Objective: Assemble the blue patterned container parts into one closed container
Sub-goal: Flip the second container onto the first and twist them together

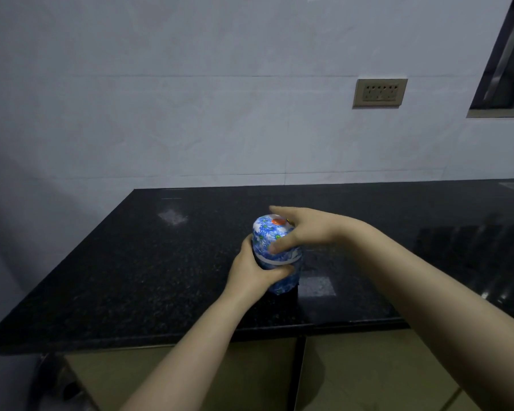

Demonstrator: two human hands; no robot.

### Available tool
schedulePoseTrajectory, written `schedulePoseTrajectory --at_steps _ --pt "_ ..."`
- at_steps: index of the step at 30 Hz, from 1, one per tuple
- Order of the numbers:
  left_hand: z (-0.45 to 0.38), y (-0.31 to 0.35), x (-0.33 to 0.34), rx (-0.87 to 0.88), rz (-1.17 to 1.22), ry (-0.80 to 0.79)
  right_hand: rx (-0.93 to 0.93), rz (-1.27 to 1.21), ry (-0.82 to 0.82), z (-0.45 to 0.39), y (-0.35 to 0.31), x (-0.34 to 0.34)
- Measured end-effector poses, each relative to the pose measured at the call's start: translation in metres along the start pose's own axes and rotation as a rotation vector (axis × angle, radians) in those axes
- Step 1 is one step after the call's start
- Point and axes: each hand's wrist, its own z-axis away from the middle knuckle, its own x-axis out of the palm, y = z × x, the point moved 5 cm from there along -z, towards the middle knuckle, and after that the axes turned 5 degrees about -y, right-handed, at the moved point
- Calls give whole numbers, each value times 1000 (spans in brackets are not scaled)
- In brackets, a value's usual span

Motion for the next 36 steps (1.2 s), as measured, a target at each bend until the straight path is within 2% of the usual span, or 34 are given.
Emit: schedulePoseTrajectory --at_steps 4,13,19,27,30,33,36 --pt "-1 1 -1 6 -18 15 -87 -115 13 -2 2 -1" --pt "-1 -3 1 -33 -24 14 -13 186 191 -1 -5 -6" --pt "-1 -3 2 -28 -37 19 0 95 28 1 -3 -9" --pt "0 -3 1 -29 -32 25 61 379 216 4 -11 -9" --pt "0 -2 3 -32 -28 13 41 352 148 3 -7 -9" --pt "-1 -2 2 -34 -35 11 22 206 67 6 -5 -9" --pt "0 -2 2 -34 -34 17 16 151 98 7 -6 -9"
